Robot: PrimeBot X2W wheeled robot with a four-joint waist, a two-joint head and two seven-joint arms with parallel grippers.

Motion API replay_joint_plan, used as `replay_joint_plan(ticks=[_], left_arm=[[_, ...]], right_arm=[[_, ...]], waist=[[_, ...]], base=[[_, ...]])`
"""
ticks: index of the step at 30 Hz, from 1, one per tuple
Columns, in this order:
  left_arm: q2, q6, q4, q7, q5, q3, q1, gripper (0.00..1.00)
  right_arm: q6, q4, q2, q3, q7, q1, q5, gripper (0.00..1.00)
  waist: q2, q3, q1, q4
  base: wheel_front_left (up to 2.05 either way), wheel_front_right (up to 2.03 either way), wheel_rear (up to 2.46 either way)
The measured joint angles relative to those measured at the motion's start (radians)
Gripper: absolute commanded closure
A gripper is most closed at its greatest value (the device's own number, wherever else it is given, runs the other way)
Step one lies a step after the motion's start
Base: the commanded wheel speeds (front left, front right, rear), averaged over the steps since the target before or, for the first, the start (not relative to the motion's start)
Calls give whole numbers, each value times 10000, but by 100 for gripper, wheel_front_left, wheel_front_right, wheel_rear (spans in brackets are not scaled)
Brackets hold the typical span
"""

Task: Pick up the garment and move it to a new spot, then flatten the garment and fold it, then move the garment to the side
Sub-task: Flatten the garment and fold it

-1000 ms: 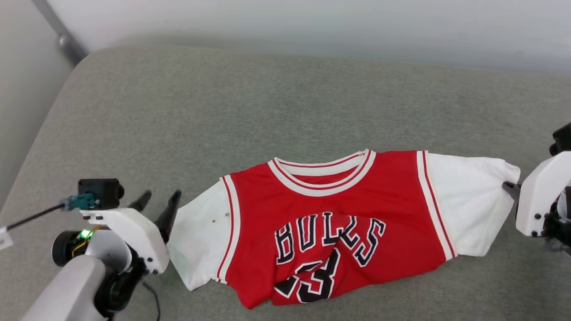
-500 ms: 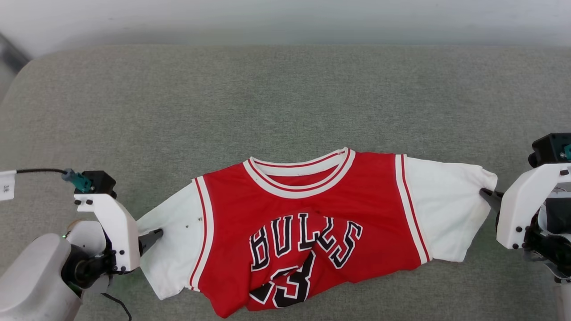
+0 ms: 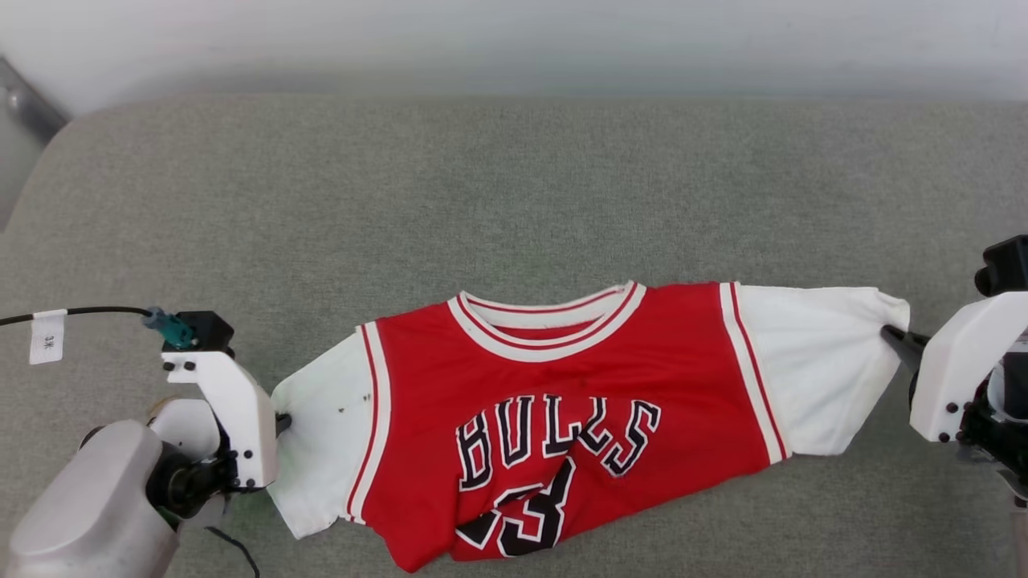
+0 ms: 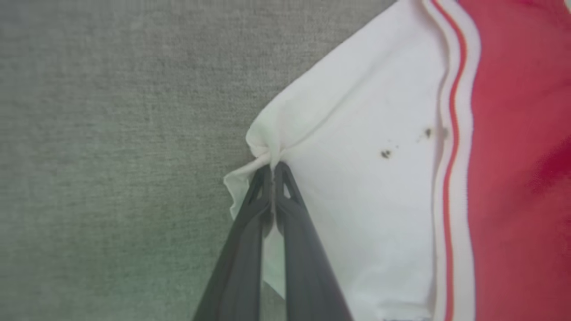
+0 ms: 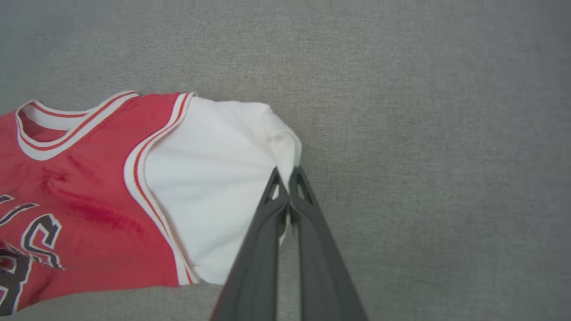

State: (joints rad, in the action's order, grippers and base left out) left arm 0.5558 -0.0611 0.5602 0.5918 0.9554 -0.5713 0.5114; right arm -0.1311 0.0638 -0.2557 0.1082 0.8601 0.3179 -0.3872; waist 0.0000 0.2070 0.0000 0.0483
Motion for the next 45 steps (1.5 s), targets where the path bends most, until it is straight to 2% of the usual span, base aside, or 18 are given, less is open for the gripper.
replay_joint_plan(ticks=[4, 7, 14, 21, 28, 36, 40, 45], left_arm=[[-134, 71, -188, -642, -326, 21, 317, 100], [6, 188, -508, -1106, -627, 201, 898, 100], [261, 813, -1264, -1925, -1605, 418, 2416, 100], [82, 1496, -1427, -2583, -2362, 652, 4073, 100], [-77, 1758, -587, -3287, -2817, 965, 5927, 100], [-224, 1841, 428, -4635, -3062, 1536, 8126, 100], [-192, 1845, 541, -5340, -3185, 1804, 9146, 100], [-136, 1843, 497, -5731, -3200, 2015, 10050, 100]], right_arm=[[0, -121, -100, 56, -238, 66, 88, 100], [0, -238, -270, 86, -426, 176, 178, 100], [0, -552, -777, 81, -790, 1229, 307, 100], [0, -167, -1411, -105, -1266, 3224, 428, 100], [-2, 1099, -1542, -525, -2184, 5865, 454, 100], [-4, 2571, -1248, -1104, -3862, 8759, 759, 100], [-4, 3122, -1139, -1423, -4754, 10063, 965, 100], [-4, 3678, -1053, -1804, -5639, 11475, 1156, 100]], waist=[[0, -363, 0, 109], [1, -702, 0, 188], [0, -1409, 0, 284], [1, -1479, 0, 128], [0, -831, 0, -98], [0, 471, 1, -419], [0, 1249, 1, -604], [0, 2297, 2, -811]], base=[[0, 0, 0], [0, 0, 0], [0, 0, 0], [0, 0, 0], [0, 0, 0], [0, 0, 0], [0, 0, 0], [0, 0, 0]])
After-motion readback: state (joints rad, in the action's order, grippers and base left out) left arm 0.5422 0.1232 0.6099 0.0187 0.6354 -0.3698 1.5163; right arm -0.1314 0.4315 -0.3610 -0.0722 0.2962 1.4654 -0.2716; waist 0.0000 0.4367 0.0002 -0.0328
